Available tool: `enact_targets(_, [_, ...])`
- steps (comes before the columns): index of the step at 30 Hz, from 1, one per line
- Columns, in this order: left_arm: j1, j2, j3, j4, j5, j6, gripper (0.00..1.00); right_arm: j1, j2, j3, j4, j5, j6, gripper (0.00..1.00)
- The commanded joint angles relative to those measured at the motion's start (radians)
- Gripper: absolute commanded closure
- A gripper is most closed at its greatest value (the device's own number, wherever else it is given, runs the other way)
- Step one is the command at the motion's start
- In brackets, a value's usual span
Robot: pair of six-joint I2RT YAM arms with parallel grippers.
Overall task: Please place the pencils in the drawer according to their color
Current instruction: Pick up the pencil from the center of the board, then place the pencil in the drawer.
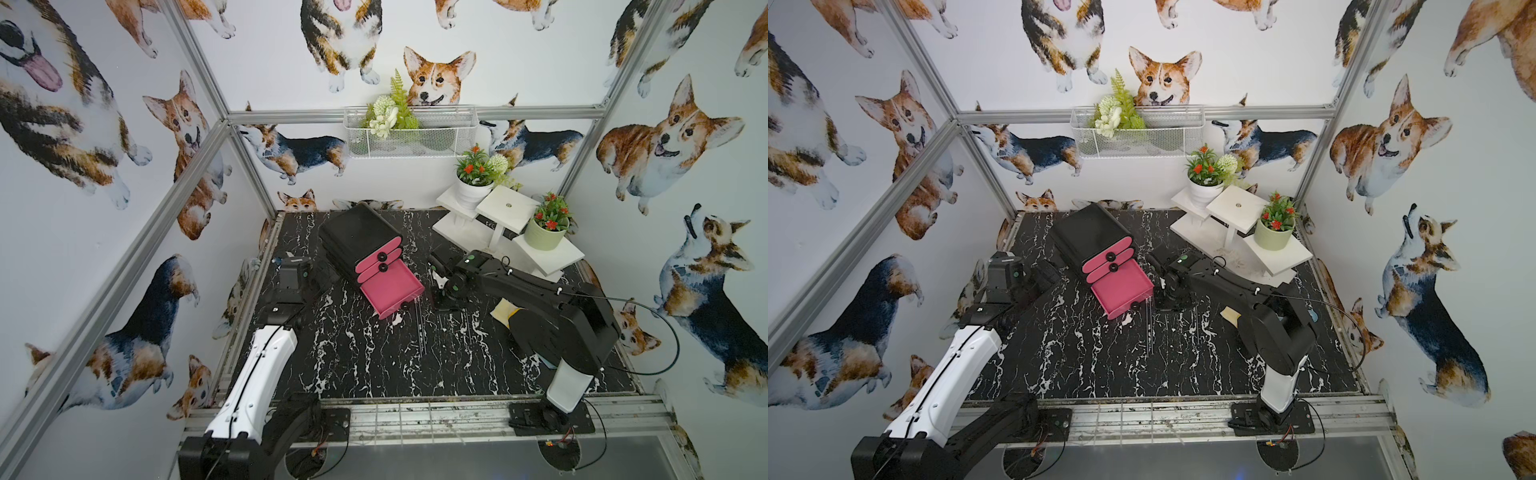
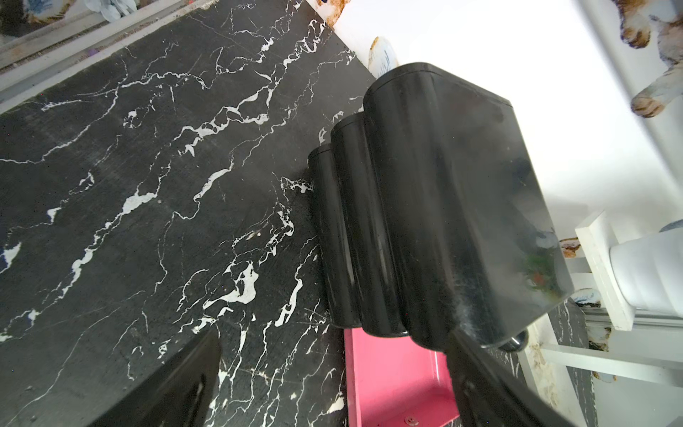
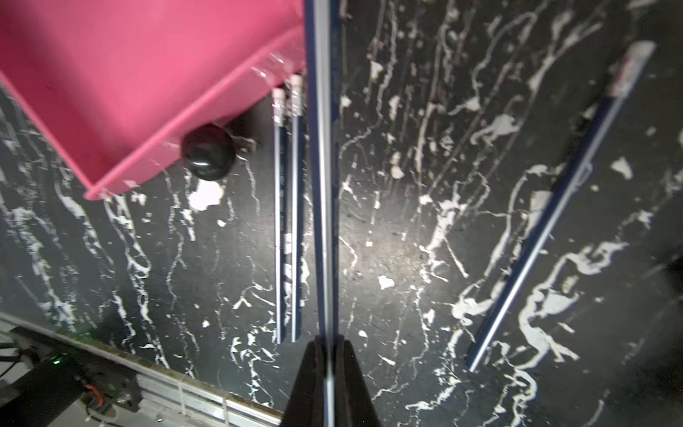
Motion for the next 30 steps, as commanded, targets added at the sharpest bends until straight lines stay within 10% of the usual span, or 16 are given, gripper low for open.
enact_targets(1, [0.001,-0.002,-0.003,0.015,-0.005,0.009,0.00,0.000,0.055,0.065,0.012,-0.140,-0.007,1.00])
enact_targets(11, [0.003,-0.014,-0.010,0.012,-0.016,0.017,0.00,-0.015,0.229,0.200,0.129,-0.353,0.080,1.00])
enact_targets(30, [0.008,-0.010,-0.010,0.011,-0.010,0.028,0.00,-0.045,0.406,0.385,0.167,-0.385,0.171,1.00])
